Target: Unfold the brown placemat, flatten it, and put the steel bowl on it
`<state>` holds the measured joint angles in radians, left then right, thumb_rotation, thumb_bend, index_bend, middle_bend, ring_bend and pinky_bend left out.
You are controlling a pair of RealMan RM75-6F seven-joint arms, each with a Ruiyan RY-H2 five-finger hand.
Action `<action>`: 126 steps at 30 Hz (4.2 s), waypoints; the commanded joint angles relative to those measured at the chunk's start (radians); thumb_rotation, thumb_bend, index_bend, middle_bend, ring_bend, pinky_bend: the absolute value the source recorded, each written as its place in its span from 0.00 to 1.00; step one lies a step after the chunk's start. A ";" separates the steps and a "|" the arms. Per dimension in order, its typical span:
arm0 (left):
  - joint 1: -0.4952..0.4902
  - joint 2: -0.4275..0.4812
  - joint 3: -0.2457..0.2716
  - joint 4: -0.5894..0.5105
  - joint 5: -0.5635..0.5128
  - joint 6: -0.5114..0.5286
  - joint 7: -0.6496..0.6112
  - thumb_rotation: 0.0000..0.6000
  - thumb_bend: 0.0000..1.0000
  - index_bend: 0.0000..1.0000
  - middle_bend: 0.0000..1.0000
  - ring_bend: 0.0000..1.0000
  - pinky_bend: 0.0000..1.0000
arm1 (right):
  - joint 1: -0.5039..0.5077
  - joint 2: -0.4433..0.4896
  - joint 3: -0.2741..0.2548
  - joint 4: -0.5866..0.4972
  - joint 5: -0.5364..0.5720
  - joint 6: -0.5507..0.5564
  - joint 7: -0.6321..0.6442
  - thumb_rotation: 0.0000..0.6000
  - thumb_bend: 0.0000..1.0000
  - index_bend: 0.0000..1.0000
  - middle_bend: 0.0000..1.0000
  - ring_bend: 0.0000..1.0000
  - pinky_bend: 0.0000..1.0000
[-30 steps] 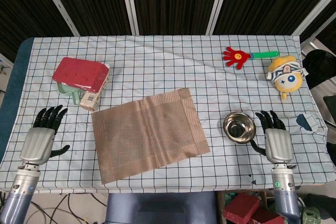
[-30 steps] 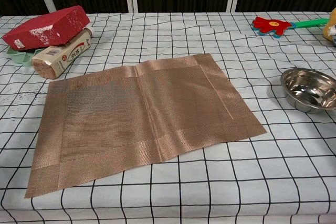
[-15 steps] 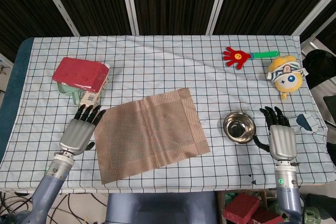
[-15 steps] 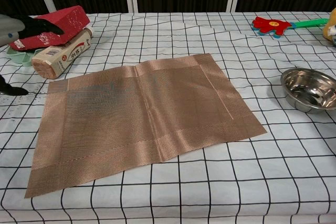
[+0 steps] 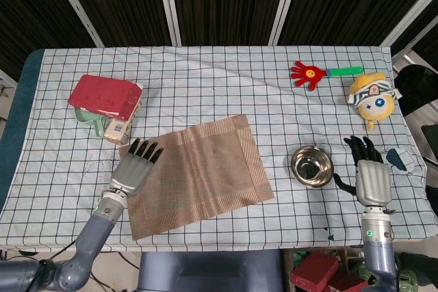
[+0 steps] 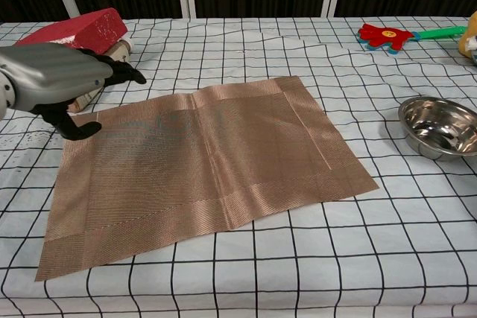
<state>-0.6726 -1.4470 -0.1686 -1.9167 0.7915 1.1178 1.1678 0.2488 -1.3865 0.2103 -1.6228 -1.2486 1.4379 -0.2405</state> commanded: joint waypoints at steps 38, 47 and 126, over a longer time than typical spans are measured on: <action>-0.486 -0.360 0.019 0.420 -0.415 -0.103 0.144 1.00 0.57 0.05 0.03 0.02 0.05 | -0.002 0.009 0.028 0.014 0.025 -0.011 0.043 1.00 0.20 0.17 0.12 0.06 0.19; -0.505 -0.356 0.062 0.420 -0.361 -0.152 0.079 1.00 0.57 0.05 0.03 0.02 0.05 | -0.002 0.007 0.030 0.018 0.027 -0.013 0.045 1.00 0.20 0.17 0.12 0.06 0.19; -0.030 0.129 0.250 0.069 0.321 0.423 -0.656 1.00 0.05 0.00 0.00 0.02 0.03 | 0.007 0.004 -0.015 -0.011 -0.004 -0.045 0.006 1.00 0.12 0.17 0.12 0.06 0.19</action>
<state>-0.7486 -1.3651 0.0557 -1.8321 1.0690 1.4933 0.5682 0.2553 -1.3849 0.1997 -1.6268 -1.2502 1.3969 -0.2283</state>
